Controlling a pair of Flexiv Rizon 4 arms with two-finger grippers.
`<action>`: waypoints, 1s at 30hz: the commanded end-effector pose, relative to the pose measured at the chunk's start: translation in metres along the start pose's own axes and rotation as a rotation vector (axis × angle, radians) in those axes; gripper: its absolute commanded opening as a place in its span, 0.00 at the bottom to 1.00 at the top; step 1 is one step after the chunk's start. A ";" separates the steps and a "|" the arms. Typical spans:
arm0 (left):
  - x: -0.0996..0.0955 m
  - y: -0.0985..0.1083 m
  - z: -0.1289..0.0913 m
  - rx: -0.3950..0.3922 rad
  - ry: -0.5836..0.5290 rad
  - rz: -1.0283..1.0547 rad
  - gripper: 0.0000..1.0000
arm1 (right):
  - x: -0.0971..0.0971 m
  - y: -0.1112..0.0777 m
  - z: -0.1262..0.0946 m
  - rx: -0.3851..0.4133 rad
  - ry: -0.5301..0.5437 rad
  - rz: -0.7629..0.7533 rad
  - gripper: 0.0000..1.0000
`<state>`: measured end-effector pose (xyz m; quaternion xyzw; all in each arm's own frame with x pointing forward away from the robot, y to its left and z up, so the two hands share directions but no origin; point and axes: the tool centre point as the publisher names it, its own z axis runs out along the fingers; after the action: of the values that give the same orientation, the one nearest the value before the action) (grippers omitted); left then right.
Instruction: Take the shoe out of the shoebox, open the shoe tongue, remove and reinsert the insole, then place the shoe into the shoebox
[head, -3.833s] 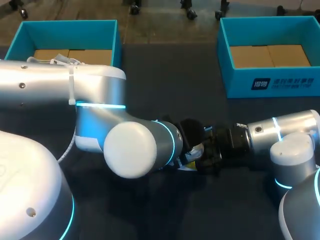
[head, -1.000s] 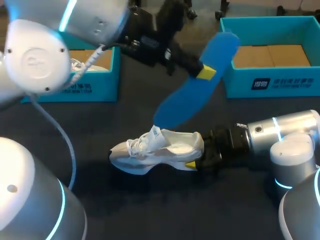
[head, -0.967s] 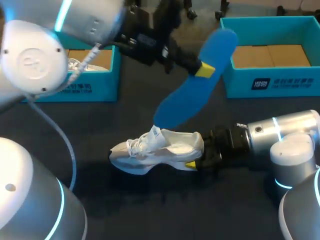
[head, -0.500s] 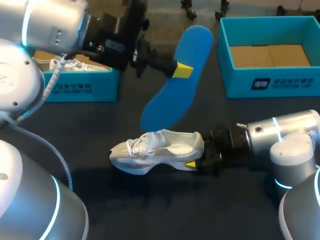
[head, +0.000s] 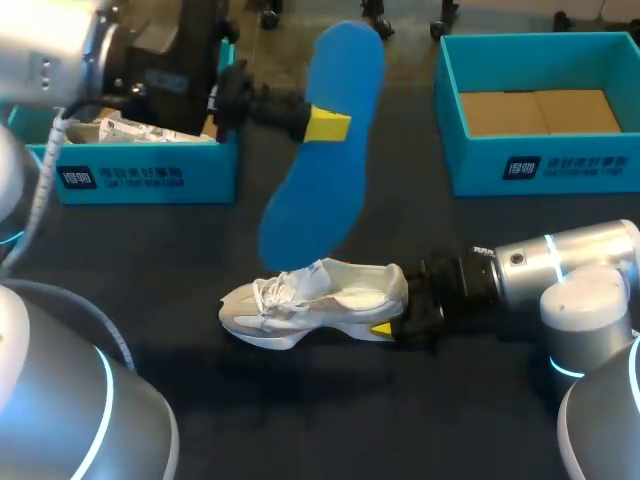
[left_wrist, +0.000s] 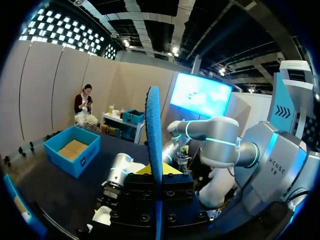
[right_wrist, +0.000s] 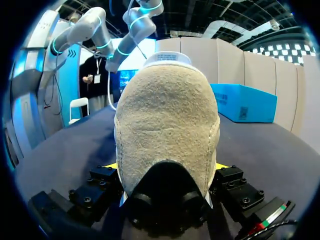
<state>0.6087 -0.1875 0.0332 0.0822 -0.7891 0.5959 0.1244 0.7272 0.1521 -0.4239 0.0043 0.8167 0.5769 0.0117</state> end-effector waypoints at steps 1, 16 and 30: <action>0.007 0.003 -0.017 -0.003 0.001 -0.003 0.00 | 0.001 -0.001 0.004 0.006 0.000 0.000 0.00; 0.008 0.002 -0.021 0.010 0.005 0.001 0.00 | 0.001 -0.001 0.004 0.006 0.000 0.000 0.00; 0.008 0.002 -0.021 0.010 0.005 0.001 0.00 | 0.005 0.006 -0.033 0.217 0.008 0.055 1.00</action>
<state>0.6018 -0.1656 0.0400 0.0811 -0.7854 0.6007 0.1254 0.7275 0.1307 -0.4239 0.0148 0.8500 0.5266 -0.0040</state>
